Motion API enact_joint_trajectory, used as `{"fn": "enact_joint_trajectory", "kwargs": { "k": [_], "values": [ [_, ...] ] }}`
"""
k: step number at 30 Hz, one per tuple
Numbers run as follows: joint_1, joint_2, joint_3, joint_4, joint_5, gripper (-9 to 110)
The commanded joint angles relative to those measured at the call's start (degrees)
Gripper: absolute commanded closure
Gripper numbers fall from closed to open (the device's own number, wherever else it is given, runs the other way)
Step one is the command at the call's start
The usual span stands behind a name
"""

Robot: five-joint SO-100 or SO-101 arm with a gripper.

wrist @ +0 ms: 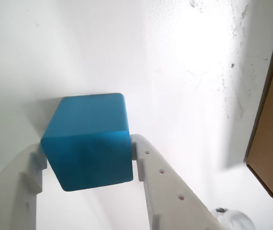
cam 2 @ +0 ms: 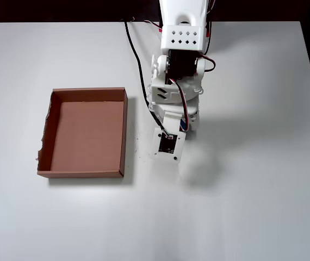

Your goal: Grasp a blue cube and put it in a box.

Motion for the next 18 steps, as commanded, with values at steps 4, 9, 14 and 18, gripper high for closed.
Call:
{"fn": "enact_joint_trajectory", "kwargs": {
  "k": [4, 9, 14, 18],
  "values": [
    [-0.7, 2.02, -0.44, -0.7, 0.26, 83],
    [-0.79, 2.29, -0.53, -0.26, 0.62, 84],
    [-0.79, 2.46, -0.79, -0.18, 0.88, 84],
    [-0.53, 2.72, -1.32, 0.09, 1.05, 84]
  ]
}}
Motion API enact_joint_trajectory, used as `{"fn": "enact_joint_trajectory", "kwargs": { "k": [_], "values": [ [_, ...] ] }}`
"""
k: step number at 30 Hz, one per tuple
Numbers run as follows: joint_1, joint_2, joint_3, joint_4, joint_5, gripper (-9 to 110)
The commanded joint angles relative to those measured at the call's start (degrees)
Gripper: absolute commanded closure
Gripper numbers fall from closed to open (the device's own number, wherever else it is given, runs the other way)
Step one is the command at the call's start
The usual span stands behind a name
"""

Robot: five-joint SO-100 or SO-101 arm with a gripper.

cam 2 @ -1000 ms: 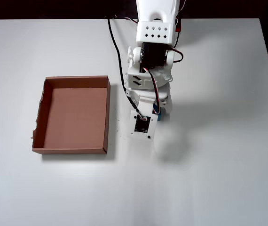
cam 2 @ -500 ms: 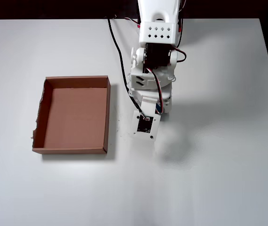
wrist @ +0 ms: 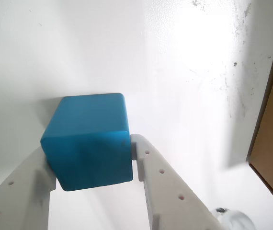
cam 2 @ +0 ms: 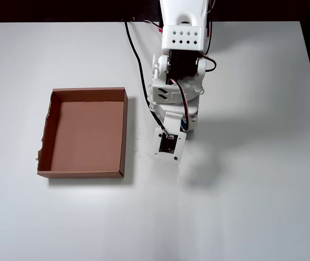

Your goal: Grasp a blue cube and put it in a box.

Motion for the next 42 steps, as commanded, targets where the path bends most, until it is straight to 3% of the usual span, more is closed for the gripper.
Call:
{"fn": "enact_joint_trajectory", "kwargs": {
  "k": [1, 15, 42],
  "values": [
    [0.0, 2.81, -1.58, 0.35, 0.18, 84],
    [1.41, 6.42, -7.21, 6.42, 1.05, 84],
    [1.76, 3.78, 0.0, -0.62, 0.09, 78]
  ]
}}
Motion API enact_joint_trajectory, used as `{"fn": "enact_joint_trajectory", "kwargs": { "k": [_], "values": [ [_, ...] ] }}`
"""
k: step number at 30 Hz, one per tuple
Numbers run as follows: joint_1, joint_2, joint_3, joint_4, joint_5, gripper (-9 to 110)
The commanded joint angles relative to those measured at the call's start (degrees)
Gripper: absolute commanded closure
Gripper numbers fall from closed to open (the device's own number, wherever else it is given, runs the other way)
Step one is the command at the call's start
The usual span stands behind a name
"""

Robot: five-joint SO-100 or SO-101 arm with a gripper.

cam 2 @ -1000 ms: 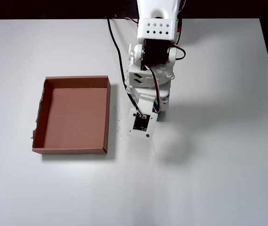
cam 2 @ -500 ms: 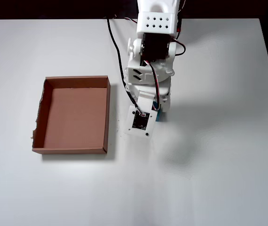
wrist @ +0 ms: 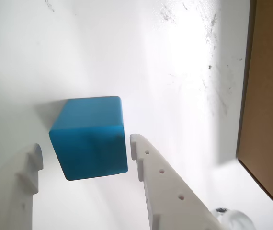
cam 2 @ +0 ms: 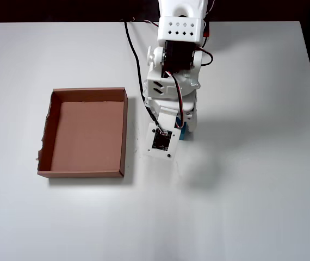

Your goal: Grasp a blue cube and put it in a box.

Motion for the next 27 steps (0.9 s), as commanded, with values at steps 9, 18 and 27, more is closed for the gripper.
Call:
{"fn": "enact_joint_trajectory", "kwargs": {
  "k": [9, 18, 27],
  "values": [
    [-0.97, 0.18, 0.79, -0.88, -0.62, 81],
    [-1.23, 0.44, 0.97, -0.79, -0.18, 85],
    [-1.32, 0.7, 1.05, -1.05, -0.18, 85]
  ]
}}
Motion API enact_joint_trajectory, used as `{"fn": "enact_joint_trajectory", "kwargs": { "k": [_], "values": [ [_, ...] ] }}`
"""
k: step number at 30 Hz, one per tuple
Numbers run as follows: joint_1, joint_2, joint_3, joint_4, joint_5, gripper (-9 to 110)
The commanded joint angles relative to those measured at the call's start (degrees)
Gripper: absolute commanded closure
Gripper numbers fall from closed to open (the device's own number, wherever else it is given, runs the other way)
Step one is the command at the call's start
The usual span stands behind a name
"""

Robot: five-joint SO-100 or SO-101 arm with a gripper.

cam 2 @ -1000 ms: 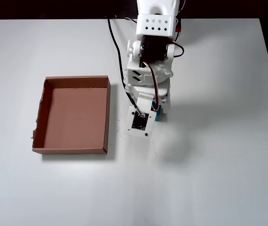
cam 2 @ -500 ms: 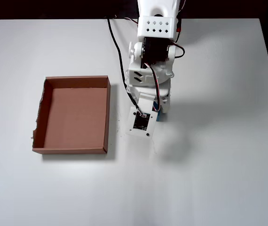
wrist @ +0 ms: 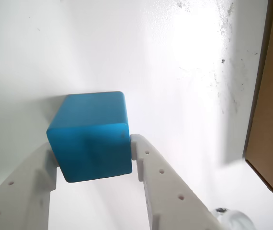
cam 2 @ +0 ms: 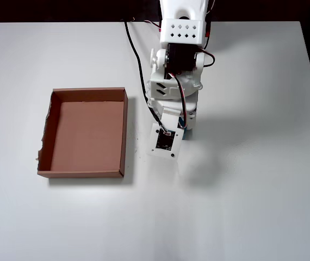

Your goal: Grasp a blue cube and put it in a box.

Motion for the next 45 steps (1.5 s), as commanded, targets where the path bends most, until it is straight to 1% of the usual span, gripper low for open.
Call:
{"fn": "enact_joint_trajectory", "kwargs": {
  "k": [1, 22, 36, 45],
  "values": [
    [-0.44, 0.97, -0.44, -0.18, -0.18, 85],
    [1.85, 3.6, -8.0, 5.19, 1.49, 86],
    [4.22, 9.23, -15.64, 12.57, 3.43, 86],
    [9.23, 12.3, -21.53, 18.02, 6.24, 86]
  ]
}}
